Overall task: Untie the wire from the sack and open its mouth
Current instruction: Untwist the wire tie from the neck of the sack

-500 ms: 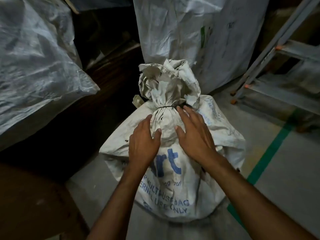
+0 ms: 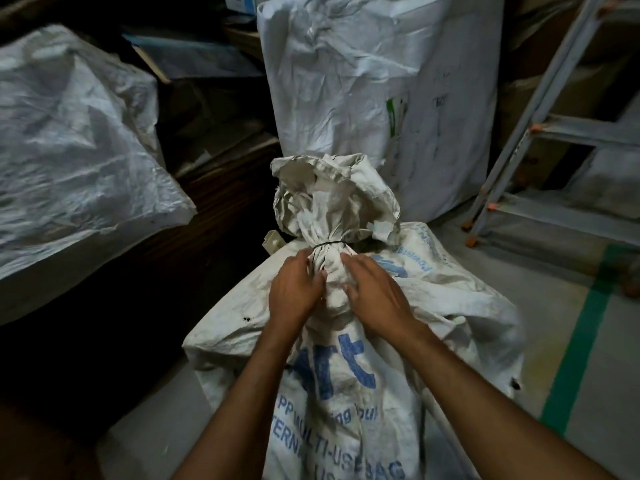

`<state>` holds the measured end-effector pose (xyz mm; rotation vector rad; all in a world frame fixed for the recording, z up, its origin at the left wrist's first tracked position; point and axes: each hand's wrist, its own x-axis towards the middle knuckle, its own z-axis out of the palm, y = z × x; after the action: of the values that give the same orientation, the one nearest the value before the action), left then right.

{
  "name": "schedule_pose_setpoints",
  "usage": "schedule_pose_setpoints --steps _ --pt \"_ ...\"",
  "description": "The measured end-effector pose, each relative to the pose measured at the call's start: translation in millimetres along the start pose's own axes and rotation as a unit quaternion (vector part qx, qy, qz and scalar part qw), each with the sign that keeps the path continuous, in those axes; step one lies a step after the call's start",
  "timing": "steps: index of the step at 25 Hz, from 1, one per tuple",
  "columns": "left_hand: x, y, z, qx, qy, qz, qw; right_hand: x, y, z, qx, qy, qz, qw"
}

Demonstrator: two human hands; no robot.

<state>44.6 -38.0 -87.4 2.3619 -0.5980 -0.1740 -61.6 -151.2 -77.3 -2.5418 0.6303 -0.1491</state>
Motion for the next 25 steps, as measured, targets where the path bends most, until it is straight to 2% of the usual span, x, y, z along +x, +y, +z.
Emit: schedule_pose_setpoints --steps 4,8,11,17,23,25 --pt "-26.2 4.7 -11.7 -0.009 -0.016 -0.023 1.0 -23.7 -16.3 -8.6 0.037 -0.034 0.031 0.998" --pt "-34.4 10.2 -36.7 -0.028 -0.044 -0.026 0.998 -32.9 -25.0 -31.8 0.059 -0.052 0.003 0.997" --pt "-30.4 8.0 -43.1 -0.009 -0.052 -0.004 0.999 -33.7 -23.1 -41.6 0.036 -0.059 -0.024 0.997" --pt "3.3 18.0 -41.6 0.027 0.035 0.066 0.997 -2.7 -16.3 -53.8 0.058 0.051 -0.041 0.996" --pt "53.8 14.8 -4.6 0.064 0.053 0.129 0.988 48.1 1.4 -24.3 0.119 0.08 0.014 0.99" --pt "63.6 7.2 2.2 0.071 0.03 0.118 0.99 64.6 4.3 -16.3 0.148 0.093 0.038 0.984"
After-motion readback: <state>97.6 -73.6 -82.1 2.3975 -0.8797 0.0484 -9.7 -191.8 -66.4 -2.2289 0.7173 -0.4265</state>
